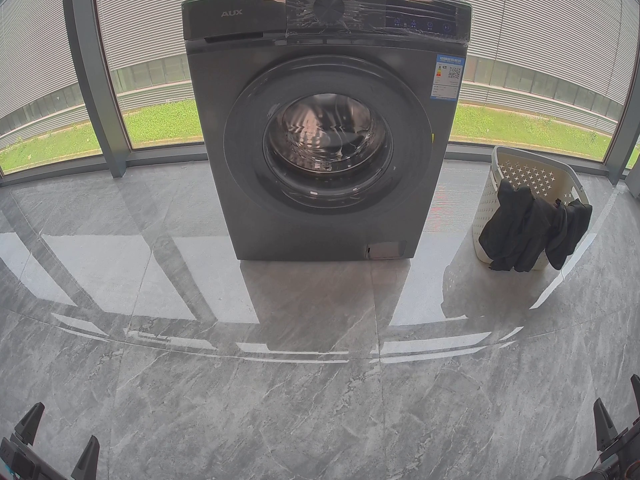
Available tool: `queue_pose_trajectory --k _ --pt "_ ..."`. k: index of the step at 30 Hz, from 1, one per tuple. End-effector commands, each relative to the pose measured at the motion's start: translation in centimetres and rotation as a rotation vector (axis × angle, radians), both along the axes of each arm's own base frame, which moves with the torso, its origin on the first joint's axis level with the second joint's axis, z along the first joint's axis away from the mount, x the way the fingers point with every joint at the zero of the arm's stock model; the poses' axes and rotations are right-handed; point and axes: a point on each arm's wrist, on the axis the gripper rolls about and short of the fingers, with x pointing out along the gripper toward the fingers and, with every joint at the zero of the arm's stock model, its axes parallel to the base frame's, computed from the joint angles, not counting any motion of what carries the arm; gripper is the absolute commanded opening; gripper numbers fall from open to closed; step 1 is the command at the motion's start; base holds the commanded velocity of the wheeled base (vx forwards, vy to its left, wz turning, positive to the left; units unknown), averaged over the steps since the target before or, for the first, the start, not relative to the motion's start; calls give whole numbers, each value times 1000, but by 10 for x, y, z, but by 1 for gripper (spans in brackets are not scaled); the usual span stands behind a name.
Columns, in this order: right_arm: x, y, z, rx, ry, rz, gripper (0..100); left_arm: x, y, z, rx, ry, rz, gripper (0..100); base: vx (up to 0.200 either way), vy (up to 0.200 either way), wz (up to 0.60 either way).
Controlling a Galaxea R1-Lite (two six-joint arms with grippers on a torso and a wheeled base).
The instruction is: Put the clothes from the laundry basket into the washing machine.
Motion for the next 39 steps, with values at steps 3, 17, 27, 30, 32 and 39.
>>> queue_pose_trajectory --k 3,17,27,30,32,39 --pt "0 0 -5 -2 1 2 100 0 0 -5 0 1 1 100 200 0 0" --pt "0 0 -5 -2 1 2 100 0 0 -5 0 1 1 100 200 0 0" --pt "0 0 -5 -2 1 2 100 0 0 -5 4 0 -1 100 80 0 0" --pt "0 0 -5 -2 1 2 100 0 0 -5 3 1 1 100 0 0 0" --pt "0 0 -5 -2 1 2 100 0 0 -5 1 1 3 100 0 -200 0" --pt "0 0 -5 -2 1 2 100 0 0 -5 1 1 3 100 0 -200 0"
